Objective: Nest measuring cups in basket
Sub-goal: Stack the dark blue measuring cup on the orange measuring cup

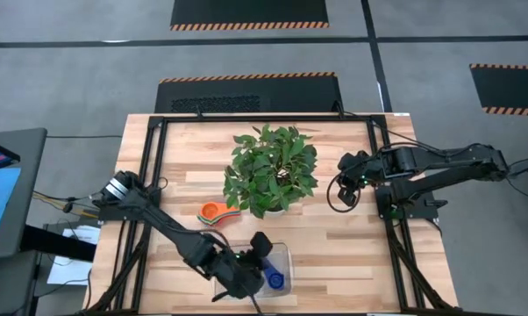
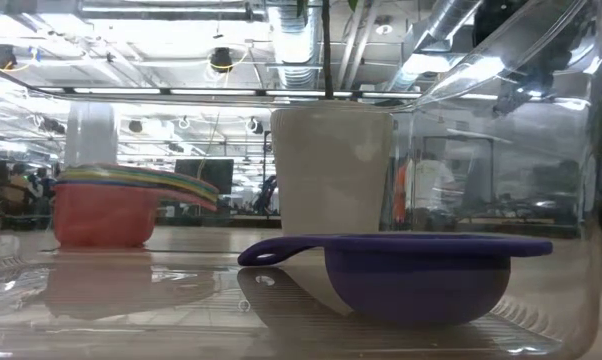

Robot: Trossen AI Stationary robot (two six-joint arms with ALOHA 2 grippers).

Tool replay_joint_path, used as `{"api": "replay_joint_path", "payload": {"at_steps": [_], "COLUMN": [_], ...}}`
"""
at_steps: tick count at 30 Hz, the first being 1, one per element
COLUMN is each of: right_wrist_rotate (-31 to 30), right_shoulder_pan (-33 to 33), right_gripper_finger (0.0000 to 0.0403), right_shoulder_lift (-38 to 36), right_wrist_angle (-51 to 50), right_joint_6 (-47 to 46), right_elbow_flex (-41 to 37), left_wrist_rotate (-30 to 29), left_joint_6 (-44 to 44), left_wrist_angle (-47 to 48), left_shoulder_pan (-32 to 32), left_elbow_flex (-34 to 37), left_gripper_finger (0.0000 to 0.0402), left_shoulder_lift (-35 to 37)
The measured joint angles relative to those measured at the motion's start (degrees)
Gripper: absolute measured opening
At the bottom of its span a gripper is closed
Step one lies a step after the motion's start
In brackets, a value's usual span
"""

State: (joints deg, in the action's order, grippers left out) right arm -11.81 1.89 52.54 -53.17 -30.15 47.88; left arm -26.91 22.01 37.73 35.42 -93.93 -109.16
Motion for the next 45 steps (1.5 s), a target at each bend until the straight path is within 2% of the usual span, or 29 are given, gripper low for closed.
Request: {"api": "replay_joint_path", "payload": {"at_steps": [2,3,8,15,20,24,28,36,40,45], "right_wrist_rotate": [0.0,0.0,-0.1,-0.09,-0.09,-0.06,-0.04,-0.02,-0.02,-0.02], "right_shoulder_pan": [0.31,0.45,1.66,4.28,5.8,6.94,8.16,9.95,10.55,10.53], "right_gripper_finger": [0.0033,0.0033,0.0033,0.0033,0.0033,0.0033,0.0033,0.0033,0.0033,0.0033], "right_shoulder_lift": [0.34,0.45,1.35,4.17,6.45,8.3,9.74,11.53,11.52,11.54], "right_wrist_angle": [-0.64,-1.23,-1.75,-2.75,-4.87,-5.3,-5.2,-5.11,-4.98,-5.09], "right_joint_6": [0.0,0.04,0.18,0.62,0.61,0.33,0.18,0.16,0.15,0.11], "right_elbow_flex": [0.02,0.0,-0.04,0.03,-0.12,-0.06,-0.02,-0.02,-0.04,-0.04], "left_wrist_rotate": [-3.78,-3.72,4.88,10.18,16.92,14.32,11.54,17.17,17.24,17.67], "left_joint_6": [3.69,5.59,7.38,7.36,8.87,8.86,8.88,8.1,10.91,14.57], "left_wrist_angle": [0.15,0.26,0.27,-1.73,-1.1,1.97,2.16,1.17,0.84,0.61], "left_shoulder_pan": [0.42,0.49,-2.21,-5.7,-6.11,-5.95,-6.05,-5.79,-5.71,-5.99], "left_elbow_flex": [-0.04,-0.06,0.09,0.0,-0.04,-0.04,-0.13,-0.15,-0.11,0.18], "left_gripper_finger": [0.0001,0.0001,0.0001,0.0001,0.001,0.0049,0.0106,0.0215,0.0236,0.0232], "left_shoulder_lift": [-0.67,-0.75,-1.76,-4.47,-7.96,-9.9,-10.05,-10.08,-10.08,-10.1]}}
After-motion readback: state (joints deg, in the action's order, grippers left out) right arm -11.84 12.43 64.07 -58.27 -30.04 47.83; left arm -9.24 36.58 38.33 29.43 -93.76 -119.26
